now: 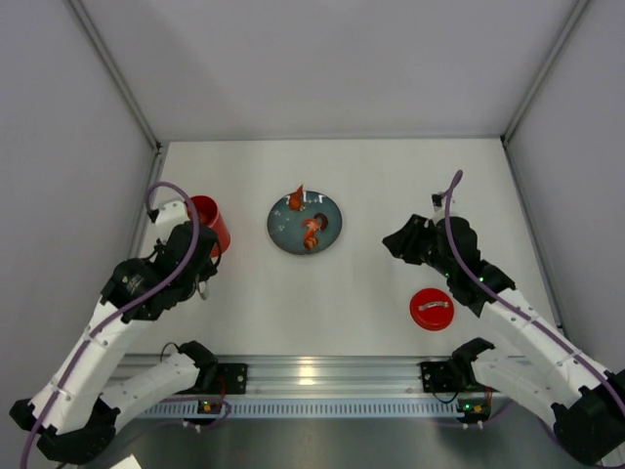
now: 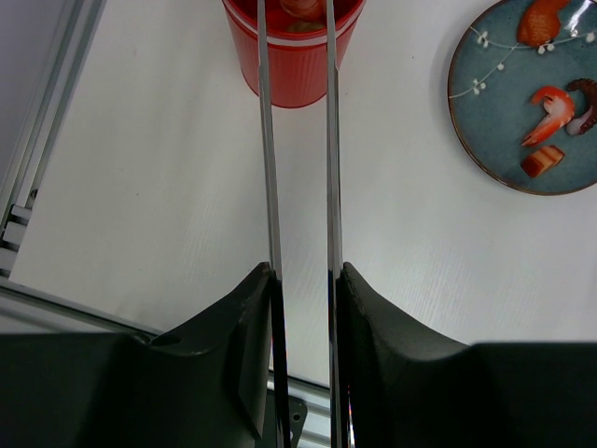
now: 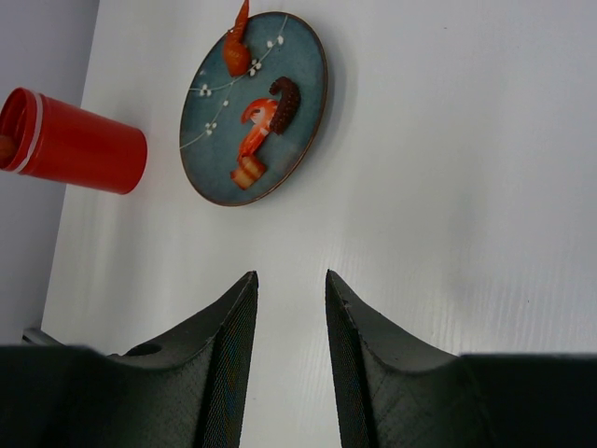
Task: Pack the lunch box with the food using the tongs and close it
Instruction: Place the fake food in the packing box.
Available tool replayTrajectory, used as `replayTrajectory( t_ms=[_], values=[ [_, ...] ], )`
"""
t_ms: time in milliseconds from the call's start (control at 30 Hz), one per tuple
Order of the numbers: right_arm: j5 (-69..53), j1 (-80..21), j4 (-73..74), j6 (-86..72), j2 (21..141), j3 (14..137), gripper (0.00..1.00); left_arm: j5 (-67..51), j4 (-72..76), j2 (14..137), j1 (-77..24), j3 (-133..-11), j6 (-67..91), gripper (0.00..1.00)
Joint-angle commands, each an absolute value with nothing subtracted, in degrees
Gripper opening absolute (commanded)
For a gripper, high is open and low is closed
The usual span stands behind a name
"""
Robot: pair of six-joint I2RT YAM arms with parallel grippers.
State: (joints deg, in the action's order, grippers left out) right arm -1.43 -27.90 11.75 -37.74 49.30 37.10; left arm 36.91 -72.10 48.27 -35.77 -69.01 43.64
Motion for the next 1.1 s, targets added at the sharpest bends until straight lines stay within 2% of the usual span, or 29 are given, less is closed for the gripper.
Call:
replayTrajectory(
  t_ms=[0, 700, 833, 1067],
  values=[
    [-1.76, -28.65, 8.26, -38.23, 49.22, 36.74, 0.35, 38.23, -71.02, 47.20, -35.60, -68.91, 44.30, 0.13],
    [-1.84, -28.74, 8.17, -38.06, 49.13, 36.83, 0.35, 38.41, -71.01, 47.02, -35.60, -68.38, 44.47, 0.15],
    [-1.85, -28.74, 8.17, -38.06, 49.31, 36.91, 0.35, 38.32, -70.67, 47.11, -35.60, -68.29, 44.38, 0.20],
    [-1.85, -28.74, 8.35, -37.79, 49.40, 37.35, 0.35, 38.50, -70.14, 47.55, -35.60, -68.20, 43.95, 0.38]
  ],
)
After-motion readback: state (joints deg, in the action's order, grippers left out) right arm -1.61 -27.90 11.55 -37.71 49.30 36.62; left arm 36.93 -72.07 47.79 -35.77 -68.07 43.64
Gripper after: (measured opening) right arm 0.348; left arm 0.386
